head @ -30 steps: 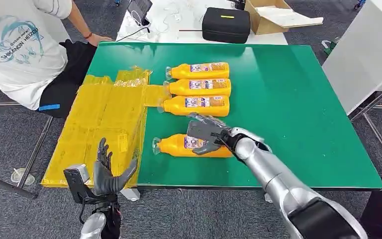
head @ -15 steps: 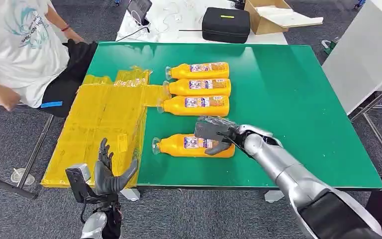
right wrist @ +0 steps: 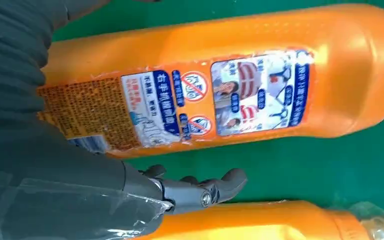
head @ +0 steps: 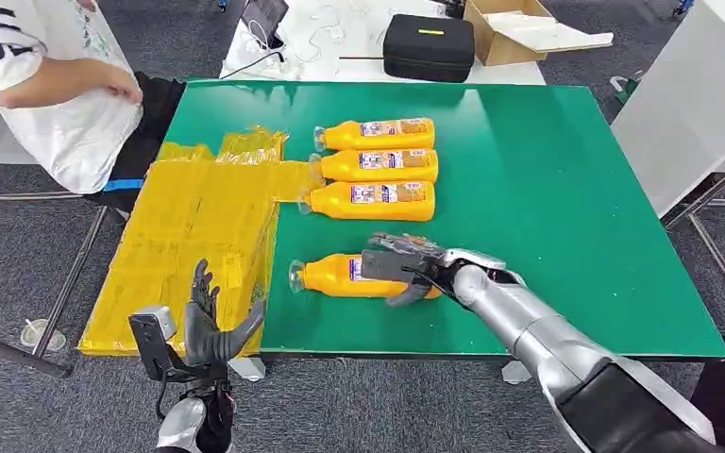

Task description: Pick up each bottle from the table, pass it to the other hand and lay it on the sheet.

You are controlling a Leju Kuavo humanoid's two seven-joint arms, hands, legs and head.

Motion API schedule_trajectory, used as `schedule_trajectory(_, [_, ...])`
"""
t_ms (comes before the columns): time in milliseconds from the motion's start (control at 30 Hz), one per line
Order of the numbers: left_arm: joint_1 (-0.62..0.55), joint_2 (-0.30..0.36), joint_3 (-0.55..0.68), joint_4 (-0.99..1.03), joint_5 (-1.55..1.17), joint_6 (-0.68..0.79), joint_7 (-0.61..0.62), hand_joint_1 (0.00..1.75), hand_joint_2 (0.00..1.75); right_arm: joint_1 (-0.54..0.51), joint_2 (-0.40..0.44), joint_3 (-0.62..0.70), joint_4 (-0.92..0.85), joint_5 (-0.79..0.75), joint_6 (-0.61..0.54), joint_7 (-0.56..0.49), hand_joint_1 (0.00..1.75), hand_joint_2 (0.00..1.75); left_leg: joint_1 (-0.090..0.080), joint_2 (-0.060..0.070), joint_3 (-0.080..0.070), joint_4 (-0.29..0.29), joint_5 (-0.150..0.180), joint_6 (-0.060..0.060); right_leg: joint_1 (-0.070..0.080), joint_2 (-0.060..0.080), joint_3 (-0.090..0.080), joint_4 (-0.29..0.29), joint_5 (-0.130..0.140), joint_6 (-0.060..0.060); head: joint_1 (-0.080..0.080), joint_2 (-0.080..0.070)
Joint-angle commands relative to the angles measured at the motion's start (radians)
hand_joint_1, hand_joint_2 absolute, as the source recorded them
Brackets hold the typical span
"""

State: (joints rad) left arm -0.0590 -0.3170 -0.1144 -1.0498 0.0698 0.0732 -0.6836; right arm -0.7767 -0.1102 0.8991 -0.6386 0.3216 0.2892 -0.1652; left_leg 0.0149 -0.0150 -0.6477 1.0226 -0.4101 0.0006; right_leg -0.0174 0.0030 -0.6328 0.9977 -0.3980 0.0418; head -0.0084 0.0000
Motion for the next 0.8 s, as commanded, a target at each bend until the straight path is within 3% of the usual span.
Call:
schedule_trajectory(33, [-0.041, 0.011, -0.01, 0.068, 0.005, -0.003, 0.006, 0.0, 1.75, -0.048, 0.019, 0.107, 0.108, 0.021, 0.029, 0.005, 0.0, 1.75, 0.0, 0.001, 0.006, -0.001, -0.001, 0.001, 0.001, -0.001, 0.006, -0.001, -0.001, -0.002, 0.0, 0.0])
schedule_trajectory(300, [-0.038, 0.006, -0.011, 0.073, 0.014, 0.003, 0.019, 0.0, 1.75, -0.061, 0.033, 0.193, 0.157, 0.083, -0.022, 0.055, 0.05, 1.75, 0.0, 0.0, 0.005, -0.001, -0.001, 0.001, 0.001, -0.001, 0.006, -0.001, -0.001, -0.002, 0.0, 0.0])
schedule_trajectory(333, [-0.037, 0.006, -0.009, 0.072, 0.014, 0.004, 0.019, 0.0, 1.75, -0.06, 0.033, 0.195, 0.157, 0.088, -0.03, 0.058, 0.45, 1.75, 0.0, 0.001, 0.007, -0.001, -0.001, 0.001, 0.001, -0.001, 0.008, -0.002, -0.001, -0.002, 0.0, 0.0])
schedule_trajectory(367, [-0.036, 0.006, -0.009, 0.072, 0.014, 0.004, 0.019, 0.0, 1.75, -0.056, 0.033, 0.194, 0.16, 0.086, -0.029, 0.059, 1.71, 1.75, 0.0, 0.001, 0.007, -0.001, -0.001, 0.001, 0.001, -0.001, 0.007, -0.002, -0.001, -0.002, 0.0, 0.0])
schedule_trajectory(633, [-0.027, 0.006, 0.006, 0.062, 0.017, 0.008, 0.022, 0.0, 1.75, -0.075, 0.002, 0.229, 0.122, 0.136, -0.042, 0.083, 1.75, 1.75, 0.0, 0.0, 0.006, -0.001, -0.001, 0.001, 0.001, -0.002, 0.007, -0.001, -0.001, -0.002, 0.0, 0.0])
schedule_trajectory(767, [-0.021, 0.007, 0.01, 0.057, 0.018, 0.012, 0.022, 0.0, 1.75, -0.042, 0.004, 0.189, 0.1, 0.121, -0.111, 0.075, 1.75, 1.75, 0.001, 0.001, 0.01, -0.001, -0.002, 0.001, 0.001, -0.001, 0.011, -0.002, -0.001, -0.003, 0.0, 0.0])
schedule_trajectory(800, [-0.016, 0.007, 0.012, 0.048, 0.019, 0.013, 0.021, 0.0, 1.75, -0.022, 0.002, 0.151, 0.077, 0.109, -0.178, 0.073, 1.75, 1.75, 0.0, 0.0, 0.008, -0.001, -0.001, 0.001, 0.001, -0.001, 0.009, -0.002, -0.001, -0.002, 0.0, 0.0])
